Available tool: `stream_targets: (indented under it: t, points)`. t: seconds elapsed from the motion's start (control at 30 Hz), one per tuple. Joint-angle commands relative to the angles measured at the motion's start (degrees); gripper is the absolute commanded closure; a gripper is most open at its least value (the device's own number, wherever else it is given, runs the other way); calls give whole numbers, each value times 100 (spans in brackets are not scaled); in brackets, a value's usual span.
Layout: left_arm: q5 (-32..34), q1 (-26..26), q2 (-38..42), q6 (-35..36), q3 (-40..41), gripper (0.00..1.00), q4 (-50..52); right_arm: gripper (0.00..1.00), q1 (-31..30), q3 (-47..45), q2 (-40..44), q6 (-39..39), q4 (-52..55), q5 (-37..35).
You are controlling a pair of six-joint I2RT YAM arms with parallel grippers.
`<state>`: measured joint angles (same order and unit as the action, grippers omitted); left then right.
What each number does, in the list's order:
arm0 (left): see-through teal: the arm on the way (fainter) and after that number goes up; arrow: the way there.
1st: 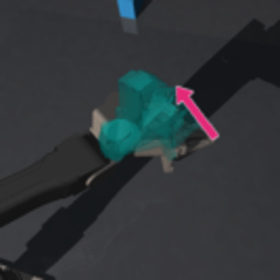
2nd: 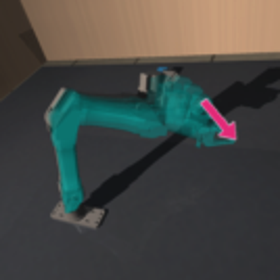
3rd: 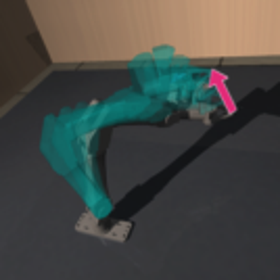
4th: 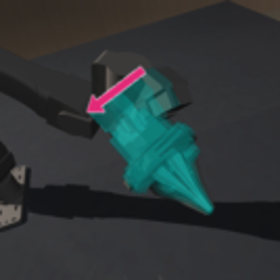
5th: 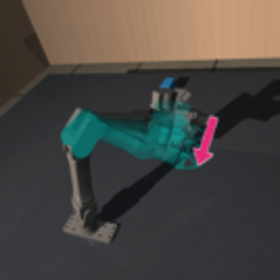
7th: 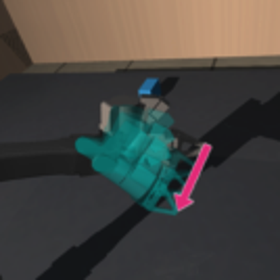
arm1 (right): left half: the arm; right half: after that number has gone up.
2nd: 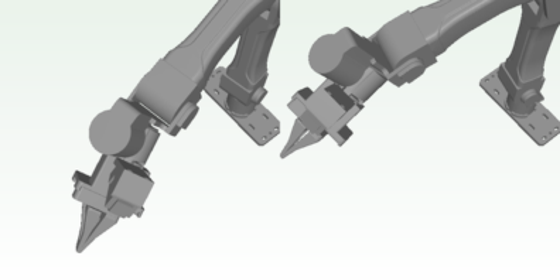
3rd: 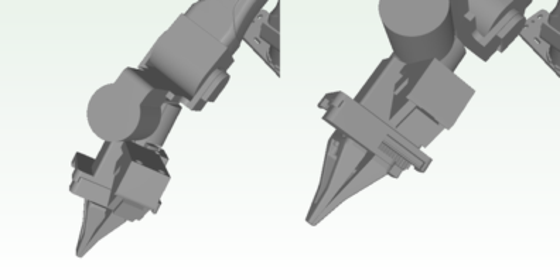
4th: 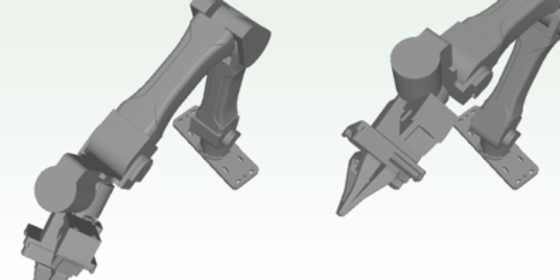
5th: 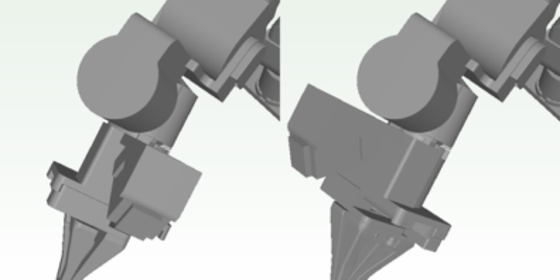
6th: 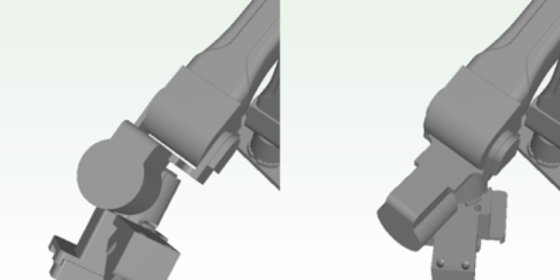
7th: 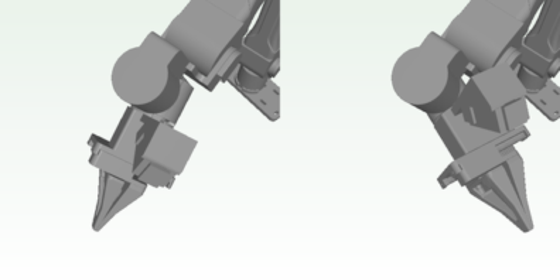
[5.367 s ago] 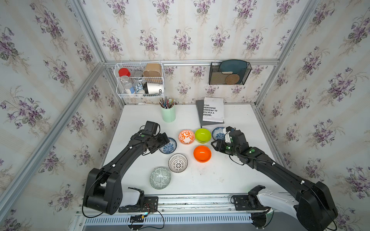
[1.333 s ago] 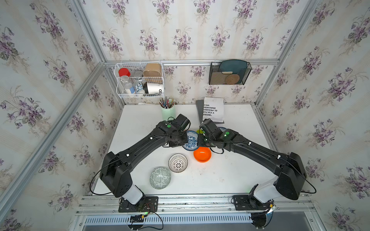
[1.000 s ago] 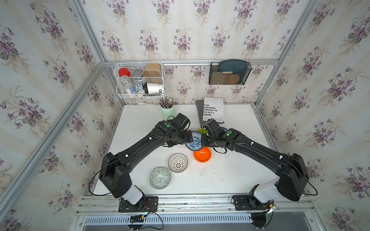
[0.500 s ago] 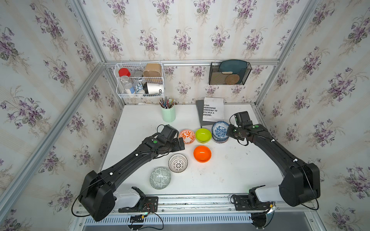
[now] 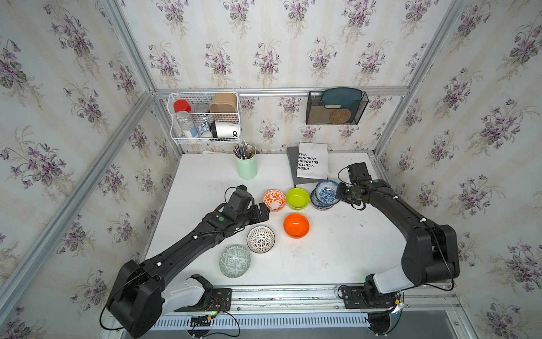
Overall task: Stack the bowls
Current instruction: Place the bowl on the bowl.
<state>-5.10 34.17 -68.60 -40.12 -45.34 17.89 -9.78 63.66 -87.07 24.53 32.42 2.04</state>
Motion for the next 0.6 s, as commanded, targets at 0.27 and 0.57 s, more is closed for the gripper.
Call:
stream_targets:
  t: [0.27,0.57]
  points:
    - [-150,-73,-6,-65,91,0,-383,100,28,-58,-236,-48,-455,130]
    - [-166,-77,-16,-88,105,0,-413,100,30,-141,-353,-19,-509,225]
